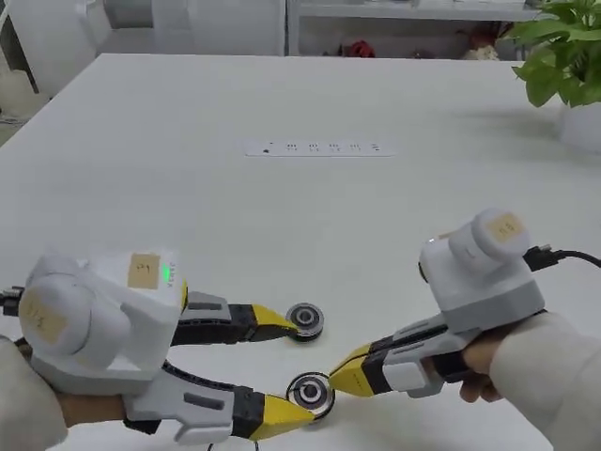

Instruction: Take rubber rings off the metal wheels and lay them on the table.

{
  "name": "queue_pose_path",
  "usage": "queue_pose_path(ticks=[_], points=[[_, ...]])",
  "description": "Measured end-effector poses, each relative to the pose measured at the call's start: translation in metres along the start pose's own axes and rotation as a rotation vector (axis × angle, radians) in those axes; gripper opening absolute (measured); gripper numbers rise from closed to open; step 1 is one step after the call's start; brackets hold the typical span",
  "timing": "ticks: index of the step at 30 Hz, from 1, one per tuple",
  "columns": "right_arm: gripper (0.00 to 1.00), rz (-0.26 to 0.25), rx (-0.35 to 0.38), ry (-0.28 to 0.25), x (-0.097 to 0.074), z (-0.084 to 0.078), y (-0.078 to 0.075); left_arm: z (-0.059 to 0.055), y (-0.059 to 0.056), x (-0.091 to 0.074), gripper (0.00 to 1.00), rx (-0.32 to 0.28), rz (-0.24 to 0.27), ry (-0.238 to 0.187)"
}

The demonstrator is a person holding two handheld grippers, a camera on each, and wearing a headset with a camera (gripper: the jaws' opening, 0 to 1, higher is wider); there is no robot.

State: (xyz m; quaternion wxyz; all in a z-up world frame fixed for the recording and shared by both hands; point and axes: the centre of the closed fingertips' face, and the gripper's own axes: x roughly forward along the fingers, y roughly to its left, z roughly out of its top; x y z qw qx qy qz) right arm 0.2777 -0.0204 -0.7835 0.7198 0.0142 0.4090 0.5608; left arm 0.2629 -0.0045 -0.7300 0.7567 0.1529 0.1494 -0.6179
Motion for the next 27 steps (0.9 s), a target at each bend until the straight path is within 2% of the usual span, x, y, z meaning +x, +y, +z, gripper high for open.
queue_pose_path(ticks=[4, 11, 19, 25, 27], points=[[0.0, 0.005, 0.002, -0.01, -0.001, 0.002, 0.002, 0.002, 0.001, -0.014, 0.54, -0.006, 0.009, 0.011], [0.0, 0.008, 0.006, -0.03, -0.003, 0.007, 0.004, 0.003, 0.006, -0.041, 0.62, -0.018, 0.077, 0.012], [0.0, 0.02, 0.007, -0.051, -0.004, 0.014, 0.01, -0.009, 0.003, -0.066, 0.69, -0.01, 0.137, 0.059], [0.0, 0.029, 0.005, -0.069, -0.004, 0.02, 0.014, -0.016, -0.003, -0.081, 0.73, -0.031, 0.171, 0.067], [0.0, 0.031, 0.004, -0.068, -0.004, 0.019, 0.015, -0.016, -0.001, -0.087, 0.74, -0.041, 0.204, 0.06]])
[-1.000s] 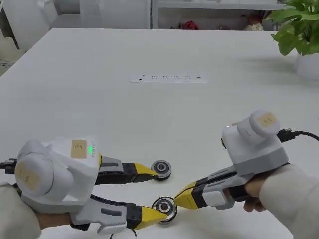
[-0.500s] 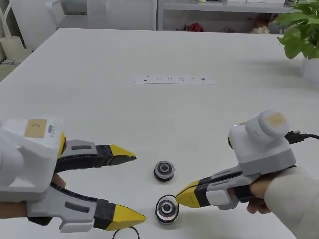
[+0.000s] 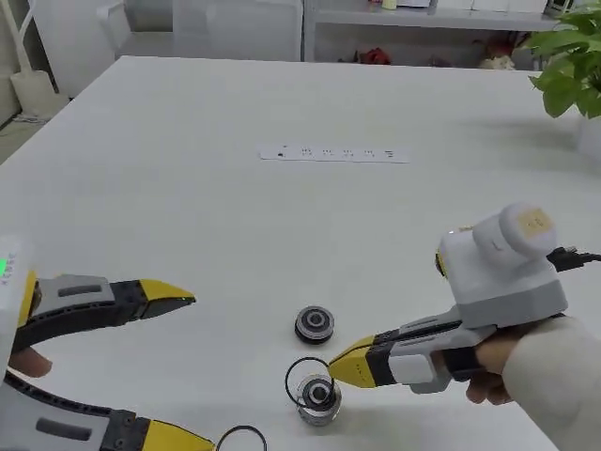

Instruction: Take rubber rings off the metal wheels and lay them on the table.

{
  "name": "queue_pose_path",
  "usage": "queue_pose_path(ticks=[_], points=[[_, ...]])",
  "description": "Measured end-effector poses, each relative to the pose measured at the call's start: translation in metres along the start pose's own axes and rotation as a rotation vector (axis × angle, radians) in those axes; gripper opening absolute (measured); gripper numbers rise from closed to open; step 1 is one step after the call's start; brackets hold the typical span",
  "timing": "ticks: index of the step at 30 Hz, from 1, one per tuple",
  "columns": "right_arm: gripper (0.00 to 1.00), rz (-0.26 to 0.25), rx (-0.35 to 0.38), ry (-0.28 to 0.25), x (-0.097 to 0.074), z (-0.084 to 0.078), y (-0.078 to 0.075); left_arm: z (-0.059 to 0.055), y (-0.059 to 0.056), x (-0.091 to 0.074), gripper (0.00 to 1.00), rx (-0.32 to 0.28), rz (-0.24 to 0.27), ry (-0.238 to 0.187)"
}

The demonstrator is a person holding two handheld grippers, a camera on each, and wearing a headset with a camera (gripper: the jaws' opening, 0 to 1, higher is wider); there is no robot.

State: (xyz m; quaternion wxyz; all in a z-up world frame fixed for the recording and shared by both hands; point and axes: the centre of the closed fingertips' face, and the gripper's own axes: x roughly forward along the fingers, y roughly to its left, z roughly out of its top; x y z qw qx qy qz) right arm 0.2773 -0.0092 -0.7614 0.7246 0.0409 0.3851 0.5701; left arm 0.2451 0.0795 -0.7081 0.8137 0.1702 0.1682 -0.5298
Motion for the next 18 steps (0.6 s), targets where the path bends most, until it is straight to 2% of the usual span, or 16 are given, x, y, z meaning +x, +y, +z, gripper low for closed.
queue_pose_path(ticks=[3, 10, 18], points=[[0.0, 0.005, -0.002, -0.001, 0.001, 0.001, 0.002, 0.0, 0.003, -0.008, 0.76, -0.03, 0.031, -0.016], [0.0, 0.017, -0.007, -0.005, 0.004, 0.003, 0.007, -0.009, 0.007, -0.024, 0.77, -0.069, 0.09, -0.016], [0.0, 0.036, -0.014, 0.002, 0.01, 0.003, 0.015, -0.02, 0.007, -0.032, 0.82, -0.125, 0.13, -0.013]])
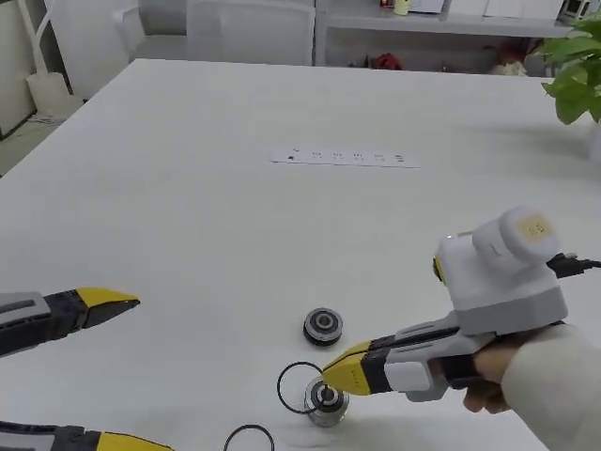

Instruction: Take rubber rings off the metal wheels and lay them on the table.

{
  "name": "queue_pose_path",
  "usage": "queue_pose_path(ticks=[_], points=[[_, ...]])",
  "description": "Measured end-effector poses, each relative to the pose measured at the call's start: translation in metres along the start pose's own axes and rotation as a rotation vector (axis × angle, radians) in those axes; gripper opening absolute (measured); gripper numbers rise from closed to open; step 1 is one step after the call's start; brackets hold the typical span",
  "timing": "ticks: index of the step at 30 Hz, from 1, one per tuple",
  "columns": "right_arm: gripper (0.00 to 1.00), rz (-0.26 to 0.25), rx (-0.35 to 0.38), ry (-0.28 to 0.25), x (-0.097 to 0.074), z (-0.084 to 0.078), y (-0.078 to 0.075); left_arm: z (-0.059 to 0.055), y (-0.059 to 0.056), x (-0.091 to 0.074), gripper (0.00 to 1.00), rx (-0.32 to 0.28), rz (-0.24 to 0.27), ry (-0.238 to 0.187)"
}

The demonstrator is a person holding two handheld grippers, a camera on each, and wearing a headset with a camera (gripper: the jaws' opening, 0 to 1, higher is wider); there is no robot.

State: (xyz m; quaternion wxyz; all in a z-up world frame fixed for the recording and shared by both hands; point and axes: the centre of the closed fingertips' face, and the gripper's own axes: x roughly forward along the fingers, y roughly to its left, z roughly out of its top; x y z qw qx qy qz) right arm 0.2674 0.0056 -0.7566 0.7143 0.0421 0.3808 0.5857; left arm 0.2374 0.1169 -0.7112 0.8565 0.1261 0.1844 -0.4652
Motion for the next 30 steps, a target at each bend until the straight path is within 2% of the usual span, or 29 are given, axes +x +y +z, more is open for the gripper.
queue_pose_path(ticks=[3, 16, 23, 30], points=[[0.0, 0.007, -0.006, 0.009, 0.003, -0.002, 0.003, -0.003, -0.001, -0.002, 0.86, -0.021, 0.013, -0.004], [0.0, 0.029, -0.018, 0.046, 0.015, -0.01, 0.013, -0.016, -0.003, -0.005, 0.9, -0.068, 0.036, 0.008], [0.0, 0.036, -0.02, 0.072, 0.023, -0.017, 0.017, -0.019, -0.005, -0.004, 0.91, -0.08, 0.037, 0.012], [0.0, 0.039, -0.038, 0.12, 0.031, -0.029, 0.019, -0.022, -0.008, -0.002, 0.91, -0.08, 0.033, 0.021]])
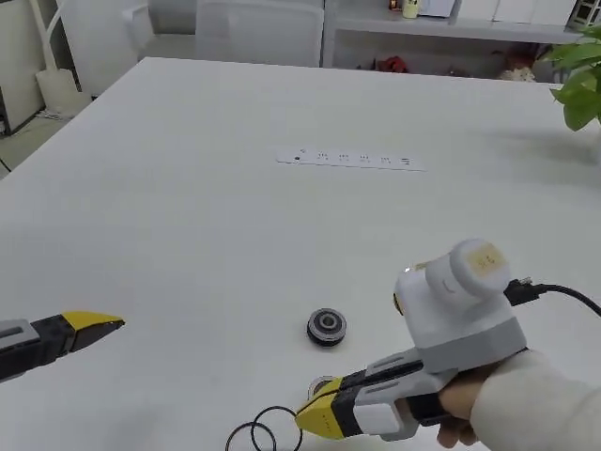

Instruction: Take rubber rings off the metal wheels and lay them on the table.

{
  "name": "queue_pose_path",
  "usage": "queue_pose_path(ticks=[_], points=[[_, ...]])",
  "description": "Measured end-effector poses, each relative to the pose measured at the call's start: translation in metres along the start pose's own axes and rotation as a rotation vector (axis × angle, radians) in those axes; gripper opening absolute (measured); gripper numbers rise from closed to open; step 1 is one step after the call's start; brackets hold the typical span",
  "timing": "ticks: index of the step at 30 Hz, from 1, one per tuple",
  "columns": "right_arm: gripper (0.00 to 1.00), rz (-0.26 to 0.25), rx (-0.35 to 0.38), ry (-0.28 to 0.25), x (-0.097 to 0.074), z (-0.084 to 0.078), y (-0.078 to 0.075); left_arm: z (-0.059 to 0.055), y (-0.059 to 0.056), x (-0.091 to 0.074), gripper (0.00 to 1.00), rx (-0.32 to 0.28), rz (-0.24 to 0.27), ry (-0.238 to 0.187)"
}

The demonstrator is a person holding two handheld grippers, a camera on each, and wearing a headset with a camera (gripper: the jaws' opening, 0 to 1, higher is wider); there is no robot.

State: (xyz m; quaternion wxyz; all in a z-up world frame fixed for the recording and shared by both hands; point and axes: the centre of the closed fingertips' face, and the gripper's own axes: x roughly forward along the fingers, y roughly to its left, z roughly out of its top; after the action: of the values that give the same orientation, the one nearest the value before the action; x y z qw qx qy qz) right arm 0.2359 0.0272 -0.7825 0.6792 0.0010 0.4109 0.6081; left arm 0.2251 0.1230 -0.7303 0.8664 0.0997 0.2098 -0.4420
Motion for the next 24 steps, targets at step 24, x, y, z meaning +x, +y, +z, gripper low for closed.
queue_pose_path(ticks=[24], points=[[0.02, -0.074, -0.085, 0.056, 0.0036, -0.009, -0.0095, -0.0061, -0.0015, -0.0007, 0.88, 0.01, 0.016, 0.024]])
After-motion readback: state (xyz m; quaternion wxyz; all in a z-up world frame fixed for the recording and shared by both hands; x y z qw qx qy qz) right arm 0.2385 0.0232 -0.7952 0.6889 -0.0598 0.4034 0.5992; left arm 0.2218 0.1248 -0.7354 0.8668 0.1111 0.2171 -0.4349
